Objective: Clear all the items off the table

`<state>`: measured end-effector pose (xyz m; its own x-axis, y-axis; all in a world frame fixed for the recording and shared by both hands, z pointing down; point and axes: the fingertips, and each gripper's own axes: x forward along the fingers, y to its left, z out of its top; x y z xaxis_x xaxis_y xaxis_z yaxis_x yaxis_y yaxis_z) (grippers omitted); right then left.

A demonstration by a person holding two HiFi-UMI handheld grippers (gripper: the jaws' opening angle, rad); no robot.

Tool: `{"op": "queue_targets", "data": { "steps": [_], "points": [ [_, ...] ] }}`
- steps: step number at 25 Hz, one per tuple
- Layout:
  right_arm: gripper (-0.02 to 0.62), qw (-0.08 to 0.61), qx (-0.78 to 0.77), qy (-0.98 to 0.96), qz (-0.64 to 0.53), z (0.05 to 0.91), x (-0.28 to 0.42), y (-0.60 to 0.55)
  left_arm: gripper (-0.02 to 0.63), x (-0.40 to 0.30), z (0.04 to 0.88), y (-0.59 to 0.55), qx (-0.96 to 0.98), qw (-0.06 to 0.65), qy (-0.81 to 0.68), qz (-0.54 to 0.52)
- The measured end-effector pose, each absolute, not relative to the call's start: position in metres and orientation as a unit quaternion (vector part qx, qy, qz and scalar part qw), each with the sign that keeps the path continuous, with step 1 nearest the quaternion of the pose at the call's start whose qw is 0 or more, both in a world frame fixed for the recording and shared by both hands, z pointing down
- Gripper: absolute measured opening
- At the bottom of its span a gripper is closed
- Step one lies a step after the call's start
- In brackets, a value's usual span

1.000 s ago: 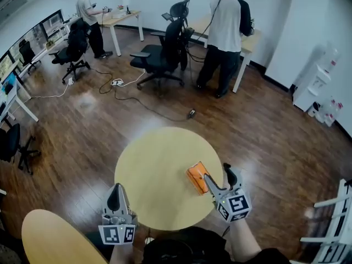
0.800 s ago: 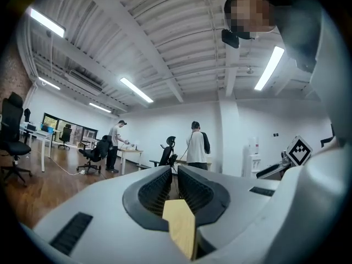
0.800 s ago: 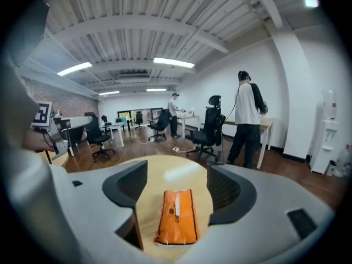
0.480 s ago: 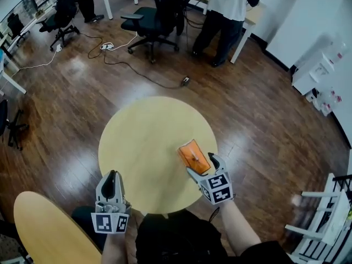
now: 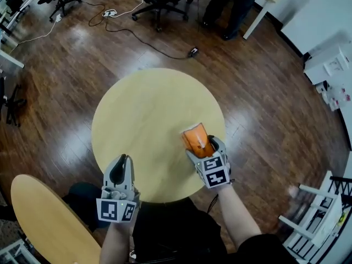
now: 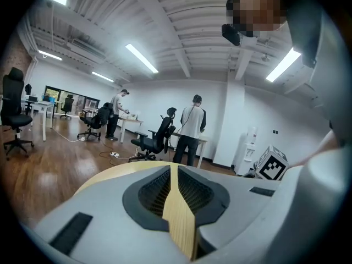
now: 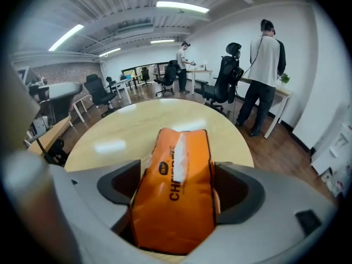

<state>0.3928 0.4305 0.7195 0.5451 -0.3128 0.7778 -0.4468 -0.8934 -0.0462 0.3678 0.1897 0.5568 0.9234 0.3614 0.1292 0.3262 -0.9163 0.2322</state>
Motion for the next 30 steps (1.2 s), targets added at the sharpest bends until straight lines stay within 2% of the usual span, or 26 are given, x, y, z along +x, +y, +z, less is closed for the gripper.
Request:
{"op": "queue_targets", "data": {
  "steps": [6,8,10,17,23,30],
  "points": [
    [0.433,0.117,0.860,-0.223,0.444,0.724,0.393,0.430,0.035,0.366,0.552,0.190,0.973,0.127,0.160,0.105],
    [0.495,0.133,0.843,-0.228,0.469,0.736,0.386,0.431,0.035,0.364,0.549,0.187,0.974,0.123,0.154,0.109],
    [0.522,0.147,0.833,-0.227,0.483,0.747,0.383,0.432,0.035,0.365,0.550,0.185,0.975,0.123,0.149,0.111],
    [0.499,0.142,0.833,-0.229,0.483,0.753,0.387,0.432,0.035,0.370,0.565,0.191,0.971,0.142,0.148,0.119],
    [0.434,0.138,0.836,-0.219,0.484,0.747,0.390,0.442,0.035,0.371,0.557,0.192,0.971,0.156,0.148,0.104],
    [0.431,0.158,0.862,-0.220,0.429,0.708,0.387,0.409,0.035,0.337,0.538,0.137,0.982,0.138,0.104,0.072]
  ]
}}
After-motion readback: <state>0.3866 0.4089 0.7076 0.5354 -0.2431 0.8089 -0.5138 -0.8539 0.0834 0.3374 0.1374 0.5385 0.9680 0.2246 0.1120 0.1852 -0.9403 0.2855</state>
